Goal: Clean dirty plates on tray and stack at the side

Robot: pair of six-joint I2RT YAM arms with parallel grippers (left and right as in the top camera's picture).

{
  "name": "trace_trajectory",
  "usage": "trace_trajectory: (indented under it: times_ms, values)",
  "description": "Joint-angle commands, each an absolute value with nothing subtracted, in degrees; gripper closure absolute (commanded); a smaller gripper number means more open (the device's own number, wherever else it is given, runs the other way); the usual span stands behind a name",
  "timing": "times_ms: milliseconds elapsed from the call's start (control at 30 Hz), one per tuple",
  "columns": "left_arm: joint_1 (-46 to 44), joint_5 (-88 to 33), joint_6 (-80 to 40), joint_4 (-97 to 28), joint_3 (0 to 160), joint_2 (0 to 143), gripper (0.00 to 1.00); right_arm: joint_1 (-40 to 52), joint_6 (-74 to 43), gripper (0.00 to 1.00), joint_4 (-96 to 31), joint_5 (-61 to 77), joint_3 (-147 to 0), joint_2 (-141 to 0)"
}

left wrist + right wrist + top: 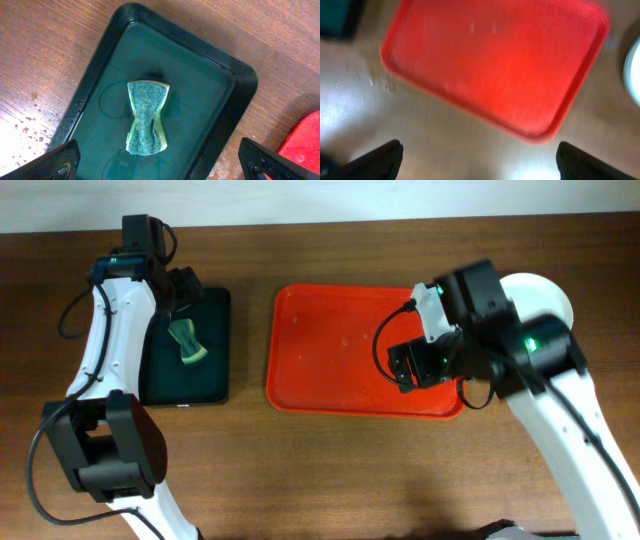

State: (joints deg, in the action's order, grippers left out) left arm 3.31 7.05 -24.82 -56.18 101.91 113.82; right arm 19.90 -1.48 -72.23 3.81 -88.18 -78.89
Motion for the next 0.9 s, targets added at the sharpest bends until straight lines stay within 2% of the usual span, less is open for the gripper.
trace_trajectory:
  times_ms: [0,133,267,433,567,867]
  values:
    - [3.4,6.8,-24.8,-56.3,102.4,113.5,0.01,18.4,-1.5,0.02,-63.2,1.9,-76.2,-66.2]
    - [3.5,6.8,-24.8,-56.3,102.4,113.5,0.01,10.5,-1.5,0.02,-42.8,5.7,-49.7,-43.6]
    - [3.5,6.8,-24.8,-56.3,102.4,113.5,0.01,4.1,-1.6,0.02,-30.9,9.2,-31.1,-23.5]
    - [3.5,6.8,-24.8,-56.3,102.4,113.5,0.01,0.6,-1.6,0.02,-22.3,9.9,-18.2,-5.1]
    - [3.5,6.8,-24.8,-56.3,102.4,113.5,0.01,-0.4,-1.5,0.02,-19.3,9.7,-14.7,-0.3]
    - [3.5,6.8,-24.8,-56.3,102.4,113.5,0.01,0.9,-1.5,0.01,-5.7,9.9,-6.6,-0.2]
